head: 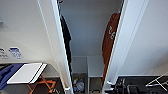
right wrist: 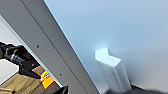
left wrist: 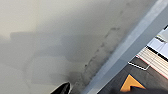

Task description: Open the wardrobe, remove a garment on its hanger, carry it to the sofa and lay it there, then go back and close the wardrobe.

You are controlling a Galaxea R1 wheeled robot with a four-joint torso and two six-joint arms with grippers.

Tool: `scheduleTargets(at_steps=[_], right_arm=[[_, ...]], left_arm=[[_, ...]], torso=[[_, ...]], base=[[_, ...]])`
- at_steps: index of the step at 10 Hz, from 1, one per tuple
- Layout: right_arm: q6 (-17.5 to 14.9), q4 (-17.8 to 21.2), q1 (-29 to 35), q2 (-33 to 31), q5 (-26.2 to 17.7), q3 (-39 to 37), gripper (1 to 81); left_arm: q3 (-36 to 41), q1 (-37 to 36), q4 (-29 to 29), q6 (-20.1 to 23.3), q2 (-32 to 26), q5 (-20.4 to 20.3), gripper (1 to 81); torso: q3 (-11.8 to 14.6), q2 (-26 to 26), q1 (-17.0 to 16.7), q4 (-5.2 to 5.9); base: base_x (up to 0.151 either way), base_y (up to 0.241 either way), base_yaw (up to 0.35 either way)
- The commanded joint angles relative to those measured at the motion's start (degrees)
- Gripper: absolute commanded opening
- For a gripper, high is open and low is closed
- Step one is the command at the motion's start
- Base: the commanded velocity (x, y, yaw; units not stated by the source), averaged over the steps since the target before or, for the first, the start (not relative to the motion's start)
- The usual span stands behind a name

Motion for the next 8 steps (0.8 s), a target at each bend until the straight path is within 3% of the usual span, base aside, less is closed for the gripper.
scheduleTargets(at_steps=[1, 4, 6, 8], right_arm=[[2.81, 2.41, -1.80, -4.83, -3.04, 13.95, 81.1], [2.81, 2.41, -6.10, -17.40, -1.28, 16.41, 81.1], [2.81, 2.32, -11.29, -26.52, 3.01, 15.28, 81.1], [3.34, 2.58, -15.93, -30.31, 4.34, 12.02, 81.1]], left_arm=[[21.29, 4.92, 2.74, -1.31, -5.63, -2.88, 81.1], [19.97, 16.42, 7.84, -1.22, -15.64, -10.71, 81.1], [13.59, 29.17, 10.20, -1.22, -22.31, -23.22, 81.1], [3.13, 41.88, 10.48, -1.66, -22.77, -37.12, 81.1]], torso=[[0.00, 0.00, 0.00, 0.00], [0.02, 0.00, 0.05, 0.00], [0.05, 0.00, 0.07, 0.00], [0.09, -0.04, -0.02, 0.02]], base=[[0.000, 0.000, 0.000], [0.000, 0.000, 0.000], [0.000, 0.000, 0.000], [0.000, 0.000, 0.000]])
